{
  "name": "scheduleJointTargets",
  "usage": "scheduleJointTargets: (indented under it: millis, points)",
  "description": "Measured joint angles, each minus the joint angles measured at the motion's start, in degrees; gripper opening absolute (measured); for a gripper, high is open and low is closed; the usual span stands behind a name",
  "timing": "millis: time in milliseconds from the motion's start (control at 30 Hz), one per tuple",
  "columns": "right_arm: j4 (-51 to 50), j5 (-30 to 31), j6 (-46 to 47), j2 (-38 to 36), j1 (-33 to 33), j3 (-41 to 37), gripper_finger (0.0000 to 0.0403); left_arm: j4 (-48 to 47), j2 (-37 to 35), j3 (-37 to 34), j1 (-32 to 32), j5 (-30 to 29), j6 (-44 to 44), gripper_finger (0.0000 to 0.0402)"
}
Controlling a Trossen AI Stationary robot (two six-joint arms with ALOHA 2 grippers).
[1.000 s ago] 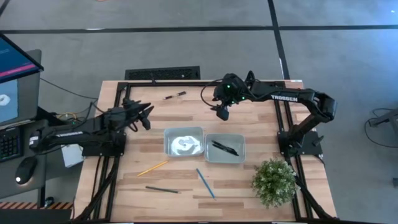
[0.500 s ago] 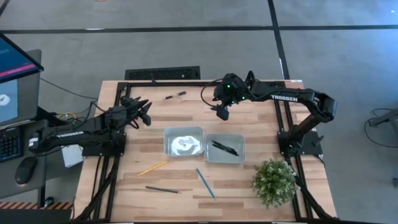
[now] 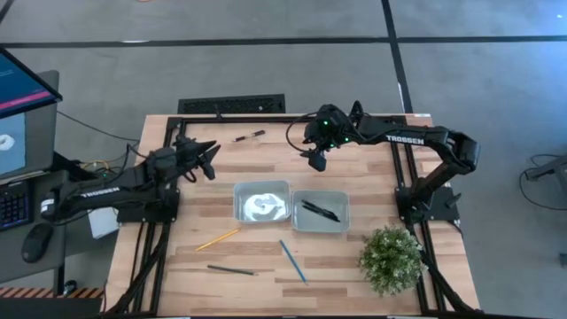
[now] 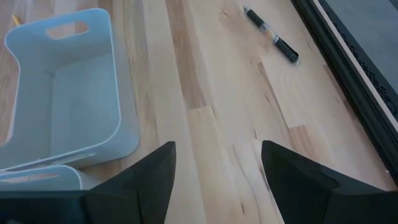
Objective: Sort pens & pencils
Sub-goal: Put the black pen into the right gray bin
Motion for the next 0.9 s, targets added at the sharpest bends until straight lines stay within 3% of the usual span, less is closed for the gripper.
scheduleJointTargets:
  millis: [300,533,900]
  points:
    - [0.0,0.0,0.0,0.0,0.0,0.0,0.0260,-2.4,7.6,5.0,6.2,8.2,0.7,0.0098]
    - [0.0,0.0,0.0,0.0,0.0,0.0,0.0260,-6.9,16.1,13.2,10.2,13.3,1.8,0.0098]
    - [0.0,0.0,0.0,0.0,0.0,0.0,0.0260,-22.5,31.7,27.7,16.1,13.4,3.7,0.0098]
